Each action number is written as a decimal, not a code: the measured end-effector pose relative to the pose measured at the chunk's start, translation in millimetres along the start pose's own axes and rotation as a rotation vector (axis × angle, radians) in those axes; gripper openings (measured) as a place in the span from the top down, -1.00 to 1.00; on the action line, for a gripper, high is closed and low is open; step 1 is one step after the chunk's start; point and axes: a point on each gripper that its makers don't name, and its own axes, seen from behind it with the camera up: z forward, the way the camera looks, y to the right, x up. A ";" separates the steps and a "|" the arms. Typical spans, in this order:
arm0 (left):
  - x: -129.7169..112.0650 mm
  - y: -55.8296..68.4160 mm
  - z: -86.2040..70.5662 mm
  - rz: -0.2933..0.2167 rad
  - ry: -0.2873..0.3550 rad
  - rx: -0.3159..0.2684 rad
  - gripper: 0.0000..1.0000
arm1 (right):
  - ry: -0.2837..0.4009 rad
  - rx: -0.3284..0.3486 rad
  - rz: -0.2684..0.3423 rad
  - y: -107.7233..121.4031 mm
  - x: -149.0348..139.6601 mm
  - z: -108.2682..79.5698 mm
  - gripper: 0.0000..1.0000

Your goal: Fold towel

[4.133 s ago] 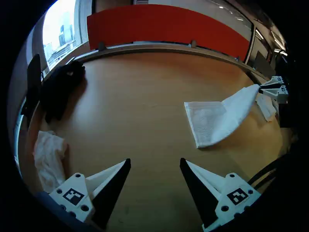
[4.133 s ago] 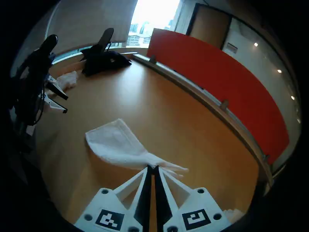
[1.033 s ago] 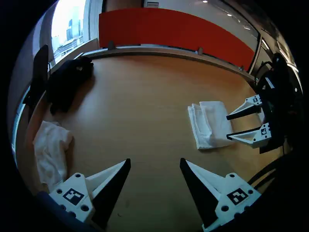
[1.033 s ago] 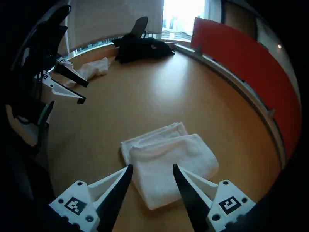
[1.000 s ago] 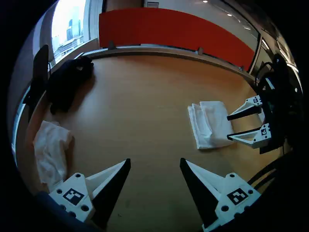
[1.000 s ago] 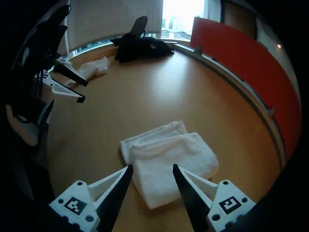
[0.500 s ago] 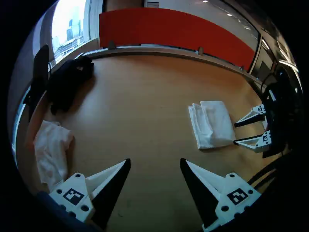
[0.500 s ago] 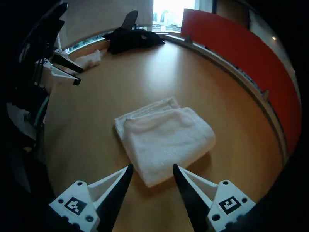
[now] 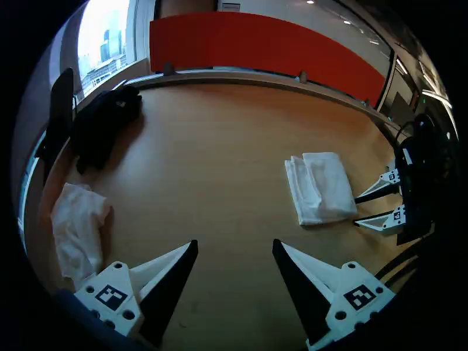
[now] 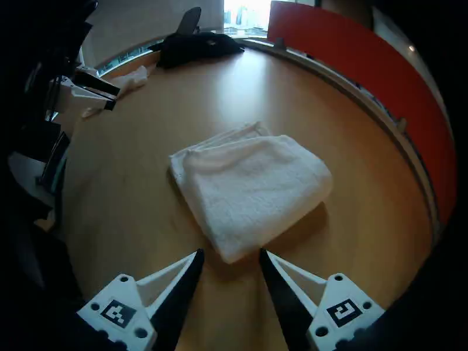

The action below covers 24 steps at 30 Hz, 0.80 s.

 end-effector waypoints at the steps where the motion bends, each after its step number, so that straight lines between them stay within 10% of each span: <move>1: -0.2 0.0 -0.1 0.000 0.000 0.000 -0.89 | -0.001 0.000 0.004 -0.1 -0.8 0.9 -0.26; 18: -3.7 0.2 -0.9 -0.001 -0.004 -0.002 -0.89 | 0.007 0.004 0.053 0.1 -3.8 6.8 0.87; 24: -4.5 0.9 -0.4 0.000 -0.005 -0.004 -0.89 | 0.016 -0.002 0.046 1.7 -2.8 6.5 0.89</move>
